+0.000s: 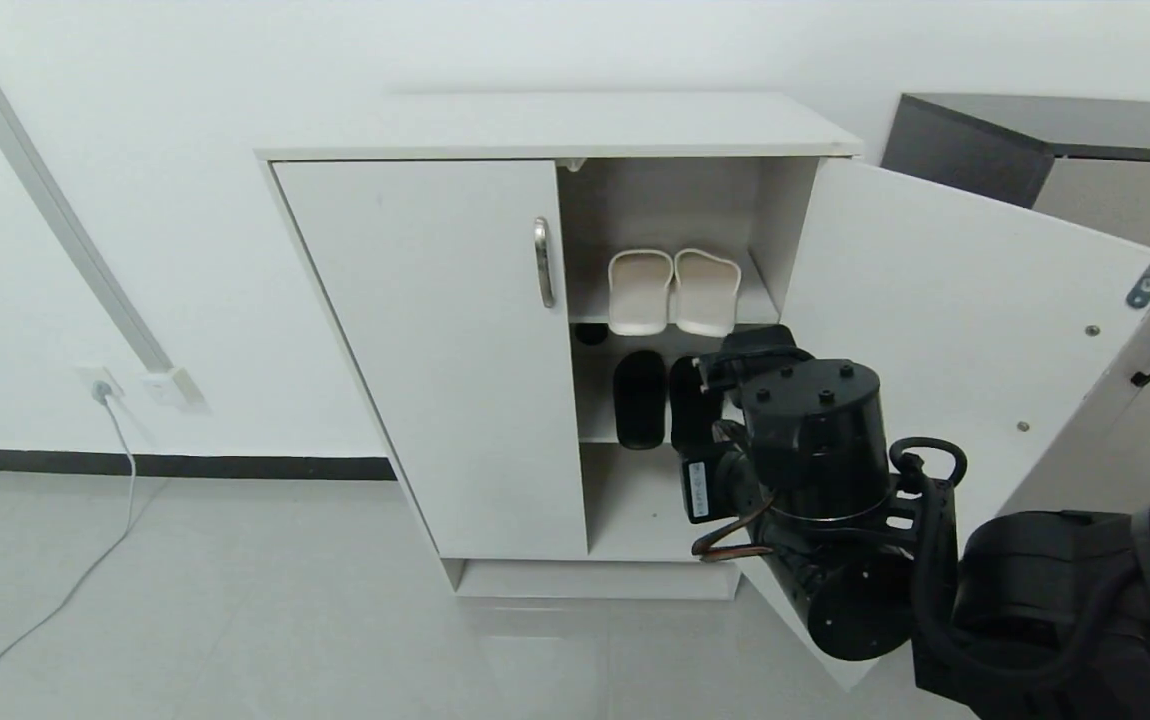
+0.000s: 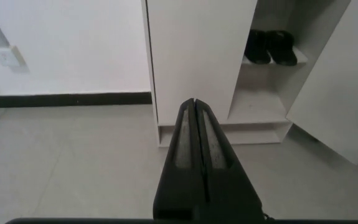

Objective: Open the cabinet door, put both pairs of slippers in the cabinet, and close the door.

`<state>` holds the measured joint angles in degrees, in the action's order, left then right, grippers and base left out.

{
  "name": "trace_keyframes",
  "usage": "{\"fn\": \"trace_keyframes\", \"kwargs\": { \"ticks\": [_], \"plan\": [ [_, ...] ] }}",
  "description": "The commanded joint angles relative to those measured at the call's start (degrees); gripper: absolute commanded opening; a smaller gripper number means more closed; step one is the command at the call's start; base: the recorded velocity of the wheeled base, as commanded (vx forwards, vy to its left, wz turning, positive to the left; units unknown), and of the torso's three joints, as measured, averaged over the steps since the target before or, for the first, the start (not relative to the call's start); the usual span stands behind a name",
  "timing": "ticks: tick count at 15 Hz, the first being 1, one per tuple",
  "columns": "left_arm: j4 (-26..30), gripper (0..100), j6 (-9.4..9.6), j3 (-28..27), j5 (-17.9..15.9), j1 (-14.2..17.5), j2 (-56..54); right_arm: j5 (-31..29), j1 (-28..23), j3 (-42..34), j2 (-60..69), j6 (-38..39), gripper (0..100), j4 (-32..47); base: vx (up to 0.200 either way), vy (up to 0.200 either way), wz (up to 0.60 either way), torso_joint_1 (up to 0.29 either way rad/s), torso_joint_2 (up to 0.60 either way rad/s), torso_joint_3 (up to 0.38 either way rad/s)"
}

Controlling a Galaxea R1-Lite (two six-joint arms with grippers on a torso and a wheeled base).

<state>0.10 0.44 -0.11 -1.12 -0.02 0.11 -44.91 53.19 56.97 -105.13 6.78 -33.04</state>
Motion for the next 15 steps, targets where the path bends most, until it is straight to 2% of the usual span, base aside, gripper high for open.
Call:
{"fn": "trace_keyframes", "kwargs": {
  "ticks": [1, 15],
  "plan": [
    [0.0, 0, 0.0, 0.0, 0.0, 0.0, 0.0, 0.0, 0.1, 0.0, 0.0, 0.0, 0, 0.0, 0.0, 0.0, 0.0, 0.124, -0.46, -0.359],
    [0.0, 0, 0.0, 0.0, 0.0, 0.0, 0.0, 0.3, -0.6, -0.8, -0.6, 0.2, 0, 0.0, 0.0, 0.0, 0.0, 0.168, -0.48, -0.319]
  ]
}}
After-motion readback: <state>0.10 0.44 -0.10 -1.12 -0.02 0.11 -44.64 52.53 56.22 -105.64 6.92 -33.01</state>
